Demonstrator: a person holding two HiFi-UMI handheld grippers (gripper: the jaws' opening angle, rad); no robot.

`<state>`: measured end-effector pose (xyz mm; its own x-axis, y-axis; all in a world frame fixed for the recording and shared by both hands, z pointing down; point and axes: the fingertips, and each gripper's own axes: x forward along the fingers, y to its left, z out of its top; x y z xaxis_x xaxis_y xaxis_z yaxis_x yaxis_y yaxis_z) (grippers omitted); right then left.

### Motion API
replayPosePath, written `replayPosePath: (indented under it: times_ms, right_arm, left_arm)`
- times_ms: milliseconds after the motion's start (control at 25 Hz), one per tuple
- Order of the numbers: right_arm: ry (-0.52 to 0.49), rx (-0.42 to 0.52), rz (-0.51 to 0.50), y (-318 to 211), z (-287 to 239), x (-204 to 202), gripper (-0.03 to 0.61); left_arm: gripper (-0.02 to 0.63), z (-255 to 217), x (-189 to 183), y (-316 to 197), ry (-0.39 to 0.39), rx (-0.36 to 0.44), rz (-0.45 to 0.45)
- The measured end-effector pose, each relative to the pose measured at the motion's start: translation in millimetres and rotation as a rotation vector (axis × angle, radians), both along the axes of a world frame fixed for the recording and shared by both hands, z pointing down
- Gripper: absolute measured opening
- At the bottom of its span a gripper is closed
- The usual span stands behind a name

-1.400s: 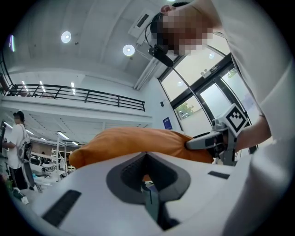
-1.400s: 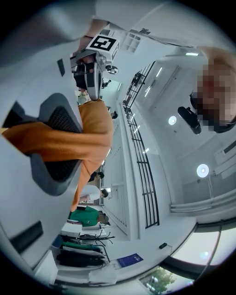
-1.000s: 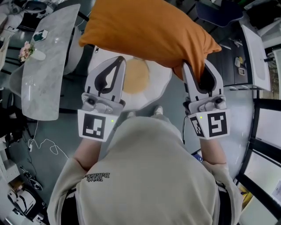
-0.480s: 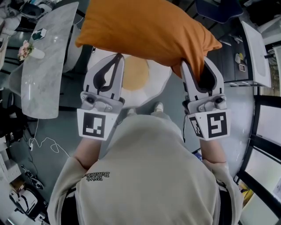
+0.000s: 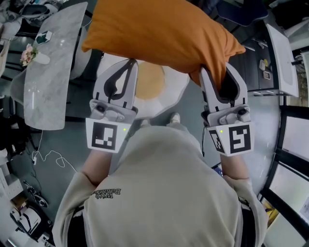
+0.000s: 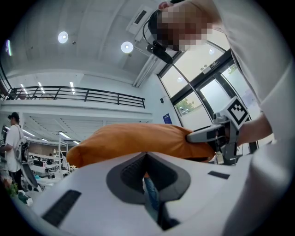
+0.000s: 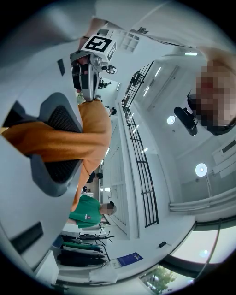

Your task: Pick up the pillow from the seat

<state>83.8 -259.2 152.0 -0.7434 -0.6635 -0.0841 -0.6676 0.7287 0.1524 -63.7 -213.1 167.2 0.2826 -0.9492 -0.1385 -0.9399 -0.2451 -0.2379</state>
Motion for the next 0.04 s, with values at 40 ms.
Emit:
replayPosePath:
  times_ms: [40]
  right_arm:
    - [-0.001, 0.0, -0.002, 0.1, -0.8, -0.7, 0.158]
  left_arm:
    - [0.011, 0.8, 0.5, -0.7, -0.005, -0.003, 0.003]
